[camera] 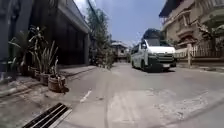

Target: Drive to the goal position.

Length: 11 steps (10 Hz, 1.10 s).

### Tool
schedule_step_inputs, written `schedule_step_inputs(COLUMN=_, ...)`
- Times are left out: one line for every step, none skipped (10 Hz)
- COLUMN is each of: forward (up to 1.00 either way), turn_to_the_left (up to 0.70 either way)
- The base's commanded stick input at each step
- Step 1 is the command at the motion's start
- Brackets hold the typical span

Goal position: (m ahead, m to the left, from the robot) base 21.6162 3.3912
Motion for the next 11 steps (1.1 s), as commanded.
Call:
schedule_step_inputs(forward=1.0, turn_to_the_left=0.0)
schedule_step_inputs(forward=1.0, turn_to_the_left=0.0)
schedule_step_inputs(forward=1.0, turn_to_the_left=0.0)
schedule_step_inputs(forward=1.0, turn_to_the_left=0.0)
schedule_step_inputs(forward=1.0, turn_to_the_left=0.0)
schedule_step_inputs(forward=1.0, turn_to_the_left=0.0)
schedule_step_inputs(forward=1.0, turn_to_the_left=0.0)
schedule_step_inputs(forward=1.0, turn_to_the_left=0.0)
schedule_step_inputs(forward=1.0, turn_to_the_left=-0.01)
schedule_step_inputs(forward=1.0, turn_to_the_left=-0.04)
schedule_step_inputs(forward=1.0, turn_to_the_left=-0.4)
